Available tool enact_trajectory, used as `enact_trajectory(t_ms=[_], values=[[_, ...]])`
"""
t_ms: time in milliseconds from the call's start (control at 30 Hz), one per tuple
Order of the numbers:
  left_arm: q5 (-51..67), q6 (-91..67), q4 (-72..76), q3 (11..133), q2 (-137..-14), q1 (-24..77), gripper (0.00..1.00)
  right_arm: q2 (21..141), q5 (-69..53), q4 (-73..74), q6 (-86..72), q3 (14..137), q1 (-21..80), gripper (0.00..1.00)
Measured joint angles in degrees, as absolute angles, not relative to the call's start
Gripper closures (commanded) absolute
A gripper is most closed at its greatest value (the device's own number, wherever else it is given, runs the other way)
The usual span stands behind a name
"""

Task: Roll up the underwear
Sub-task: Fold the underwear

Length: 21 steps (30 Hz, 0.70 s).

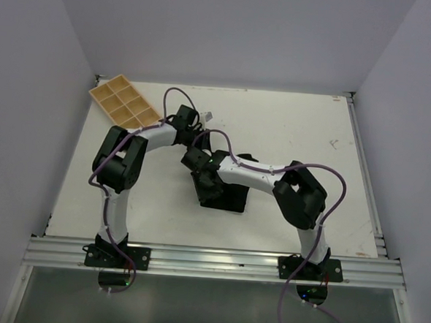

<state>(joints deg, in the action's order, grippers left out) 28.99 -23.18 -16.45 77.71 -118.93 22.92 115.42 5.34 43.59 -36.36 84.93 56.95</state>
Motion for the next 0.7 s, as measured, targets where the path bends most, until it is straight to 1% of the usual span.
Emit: enact_trajectory(t_ms=[33,133,200,333,467,600,700], values=[[28.29,-22.98,-16.8,77.71,-118.41,22.9,0.68,115.18,4.97,43.62,-36.36,84.95,56.93,0.67],[27.11,-22.83,-17.69,77.71,-116.44,22.63,0.54,113.4,3.49,44.66,-36.38,84.93,56.47,0.67],[26.44,-22.83,-18.48,77.82,-114.74,22.28,0.52,110.54,2.68,45.5,-36.49,84.84,56.01,0.66],[24.88,-22.63,-19.62,78.54,-111.09,21.76,0.49,101.75,1.78,45.91,-37.78,83.29,54.59,0.67],[22.59,-21.76,-21.54,79.0,-107.31,21.54,0.49,93.01,2.15,46.35,-40.03,79.99,50.92,0.68],[19.81,-20.84,-23.33,77.78,-102.19,21.34,0.51,88.75,2.48,46.74,-41.8,77.21,40.84,0.67],[19.79,-20.78,-22.94,71.72,-94.8,21.61,0.51,89.73,2.5,46.72,-42.04,76.77,32.38,0.63]])
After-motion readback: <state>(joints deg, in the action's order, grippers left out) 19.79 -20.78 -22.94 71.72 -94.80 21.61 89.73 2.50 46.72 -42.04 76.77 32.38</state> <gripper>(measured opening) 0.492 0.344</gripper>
